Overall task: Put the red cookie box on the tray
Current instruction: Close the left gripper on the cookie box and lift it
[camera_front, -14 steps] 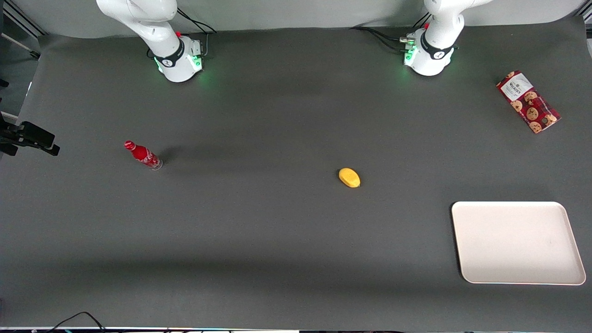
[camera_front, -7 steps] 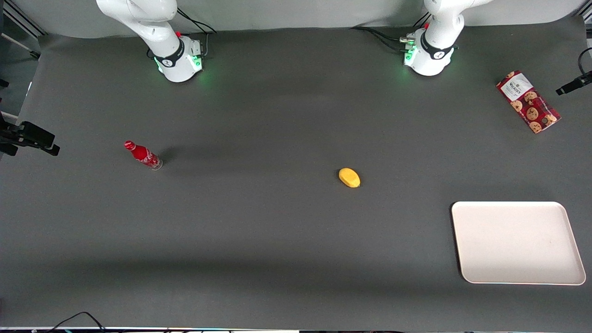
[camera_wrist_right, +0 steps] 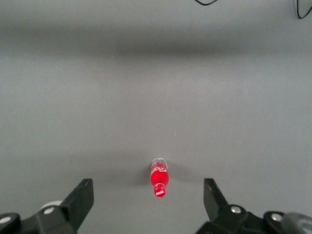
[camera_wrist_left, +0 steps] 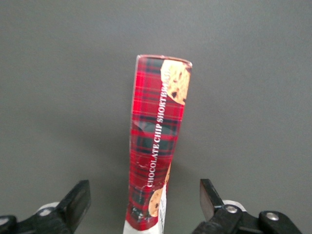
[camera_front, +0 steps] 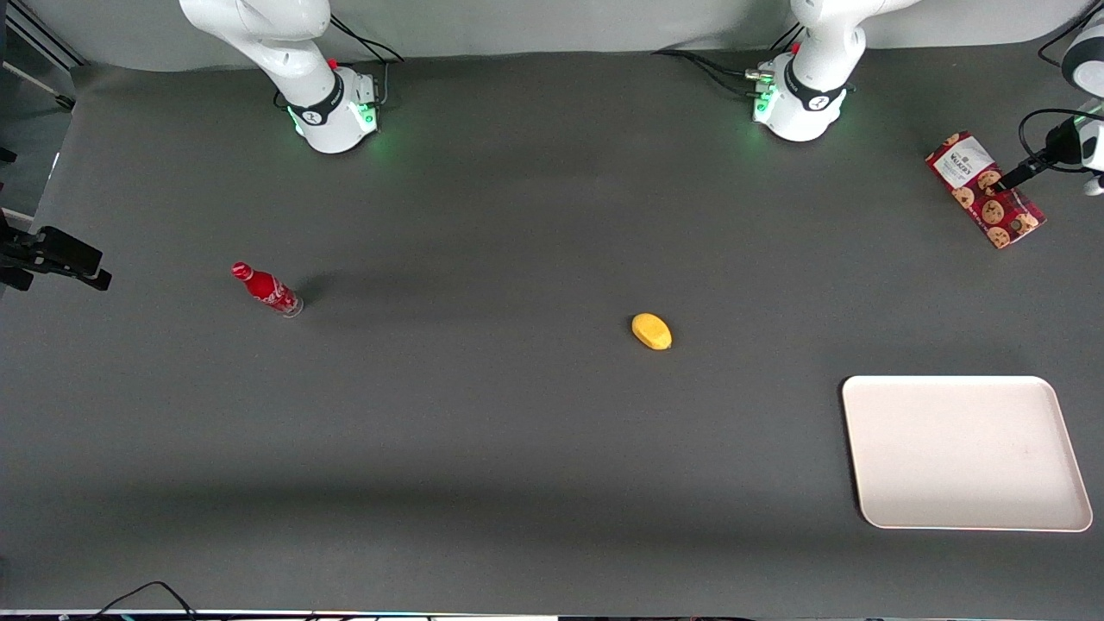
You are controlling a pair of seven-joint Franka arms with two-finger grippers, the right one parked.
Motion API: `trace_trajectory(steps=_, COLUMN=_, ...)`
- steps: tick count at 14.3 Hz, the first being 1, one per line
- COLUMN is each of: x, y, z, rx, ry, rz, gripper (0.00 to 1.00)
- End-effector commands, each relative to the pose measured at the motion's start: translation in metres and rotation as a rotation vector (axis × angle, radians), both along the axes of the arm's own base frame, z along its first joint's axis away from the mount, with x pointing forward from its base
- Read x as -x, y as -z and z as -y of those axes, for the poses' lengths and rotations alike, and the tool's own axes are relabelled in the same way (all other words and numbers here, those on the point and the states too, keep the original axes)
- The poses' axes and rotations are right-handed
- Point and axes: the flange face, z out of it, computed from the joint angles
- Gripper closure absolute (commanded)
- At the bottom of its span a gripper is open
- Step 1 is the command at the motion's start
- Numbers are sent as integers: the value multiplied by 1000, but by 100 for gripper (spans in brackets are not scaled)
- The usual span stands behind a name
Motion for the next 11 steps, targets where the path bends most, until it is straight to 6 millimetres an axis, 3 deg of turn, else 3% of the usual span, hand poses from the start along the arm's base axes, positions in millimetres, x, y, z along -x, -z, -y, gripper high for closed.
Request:
trace_trajectory(steps=1, x=6, y=15, z=10, rx=-27, ry=-5, rz=27, gripper=0)
trace_trajectory(steps=10, x=20, y=53, z=9, rx=-87, ry=75, rz=-2, gripper=0)
trace_trajectory(steps=11, x=21, y=54, z=8, rx=-87, ry=77, rz=-4, gripper=6)
